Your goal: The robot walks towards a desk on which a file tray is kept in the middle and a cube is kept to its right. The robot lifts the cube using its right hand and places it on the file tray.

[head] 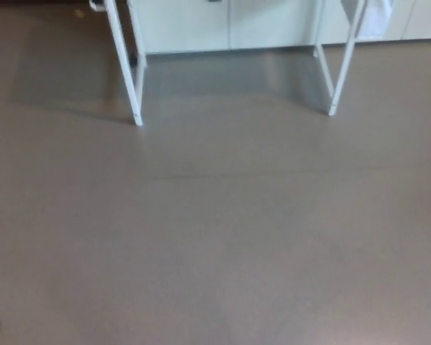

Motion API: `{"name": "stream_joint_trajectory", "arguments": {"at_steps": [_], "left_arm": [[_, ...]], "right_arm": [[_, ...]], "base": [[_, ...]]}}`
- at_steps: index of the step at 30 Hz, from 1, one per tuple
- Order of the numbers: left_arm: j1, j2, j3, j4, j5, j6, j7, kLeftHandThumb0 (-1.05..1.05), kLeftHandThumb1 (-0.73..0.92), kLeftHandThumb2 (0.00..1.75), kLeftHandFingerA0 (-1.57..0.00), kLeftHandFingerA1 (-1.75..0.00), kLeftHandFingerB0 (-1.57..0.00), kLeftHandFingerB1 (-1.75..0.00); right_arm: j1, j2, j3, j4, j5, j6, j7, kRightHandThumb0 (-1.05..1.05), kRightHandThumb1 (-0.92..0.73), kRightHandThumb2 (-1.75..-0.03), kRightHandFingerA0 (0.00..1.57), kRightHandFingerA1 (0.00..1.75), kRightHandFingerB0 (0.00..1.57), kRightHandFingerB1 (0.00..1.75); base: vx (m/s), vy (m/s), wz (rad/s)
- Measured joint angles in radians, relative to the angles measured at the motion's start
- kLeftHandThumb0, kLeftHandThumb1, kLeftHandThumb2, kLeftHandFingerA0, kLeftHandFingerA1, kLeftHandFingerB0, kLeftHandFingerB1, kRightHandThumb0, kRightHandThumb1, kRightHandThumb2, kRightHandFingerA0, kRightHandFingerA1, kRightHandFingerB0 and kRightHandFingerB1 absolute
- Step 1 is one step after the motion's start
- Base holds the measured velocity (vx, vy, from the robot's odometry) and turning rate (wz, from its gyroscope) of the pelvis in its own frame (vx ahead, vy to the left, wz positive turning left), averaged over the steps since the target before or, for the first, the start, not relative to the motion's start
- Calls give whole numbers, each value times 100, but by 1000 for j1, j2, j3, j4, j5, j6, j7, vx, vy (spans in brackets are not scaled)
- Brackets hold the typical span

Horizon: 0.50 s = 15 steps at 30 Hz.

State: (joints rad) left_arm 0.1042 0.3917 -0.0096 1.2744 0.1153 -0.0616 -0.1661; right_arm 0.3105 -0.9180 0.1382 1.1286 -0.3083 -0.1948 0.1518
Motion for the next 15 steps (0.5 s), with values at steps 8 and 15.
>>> {"name": "stream_joint_trajectory", "arguments": {"at_steps": [8,15], "left_arm": [[8,2,-14,1,4,-6,-14,-88,58,106,-20,-72,-16,-64],[1,11,-36,3,21,-6,-22,-83,79,64,-15,-66,-17,-55]], "right_arm": [[-7,-6,-6,-1,-1,-1,0,-81,-61,-93,12,45,5,27],[-1,-3,-7,1,-2,-1,0,-81,-61,-93,12,45,5,27]], "base": [[306,-95,-4],[381,76,-31]]}}
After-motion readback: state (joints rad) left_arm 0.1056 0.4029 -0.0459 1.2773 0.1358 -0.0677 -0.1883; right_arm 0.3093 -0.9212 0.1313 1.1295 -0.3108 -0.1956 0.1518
